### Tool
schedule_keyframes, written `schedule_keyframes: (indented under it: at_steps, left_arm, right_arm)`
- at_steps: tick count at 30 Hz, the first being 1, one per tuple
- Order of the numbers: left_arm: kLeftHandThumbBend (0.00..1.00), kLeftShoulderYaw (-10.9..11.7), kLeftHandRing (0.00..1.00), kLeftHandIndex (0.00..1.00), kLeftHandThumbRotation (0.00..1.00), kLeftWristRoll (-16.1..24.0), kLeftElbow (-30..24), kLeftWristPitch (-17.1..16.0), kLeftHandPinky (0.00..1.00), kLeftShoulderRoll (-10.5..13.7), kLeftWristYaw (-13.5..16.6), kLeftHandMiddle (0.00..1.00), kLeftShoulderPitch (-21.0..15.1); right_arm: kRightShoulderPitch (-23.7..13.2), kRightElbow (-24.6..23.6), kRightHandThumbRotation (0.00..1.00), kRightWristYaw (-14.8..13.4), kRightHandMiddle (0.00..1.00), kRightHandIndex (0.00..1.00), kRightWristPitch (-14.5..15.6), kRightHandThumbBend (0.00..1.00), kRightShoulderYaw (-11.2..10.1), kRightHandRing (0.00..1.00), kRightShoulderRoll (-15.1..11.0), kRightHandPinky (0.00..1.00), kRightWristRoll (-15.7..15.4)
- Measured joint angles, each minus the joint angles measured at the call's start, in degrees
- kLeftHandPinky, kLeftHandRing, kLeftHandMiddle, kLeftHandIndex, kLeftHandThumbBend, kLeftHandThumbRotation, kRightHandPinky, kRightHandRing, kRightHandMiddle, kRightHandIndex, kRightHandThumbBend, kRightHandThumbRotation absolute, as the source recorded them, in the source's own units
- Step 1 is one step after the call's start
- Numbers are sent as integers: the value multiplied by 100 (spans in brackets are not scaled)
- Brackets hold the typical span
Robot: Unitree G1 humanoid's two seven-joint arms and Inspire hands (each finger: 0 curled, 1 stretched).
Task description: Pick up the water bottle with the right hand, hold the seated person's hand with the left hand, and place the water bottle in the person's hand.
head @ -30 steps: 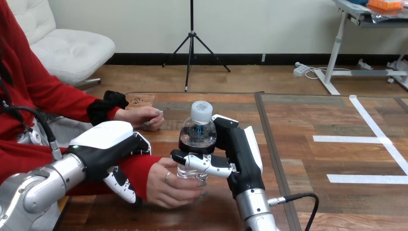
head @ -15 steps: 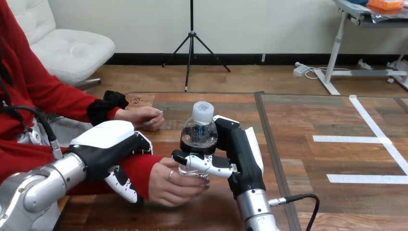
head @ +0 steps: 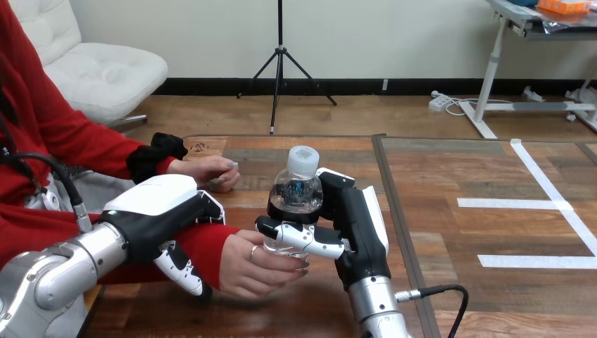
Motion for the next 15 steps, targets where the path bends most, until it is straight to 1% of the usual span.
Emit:
schedule_keyframes:
  at_steps: [6,15]
  left_arm:
    - [100,3,44,48,3,0,0,0,41,-3,0,47,0]
    - [100,10,44,48,3,-4,0,0,41,-7,0,47,0]
  right_arm:
    - [0,0,11,89,40,39,0,83,0,37,0,34,118]
    - [3,0,12,156,41,39,0,83,1,37,0,34,196]
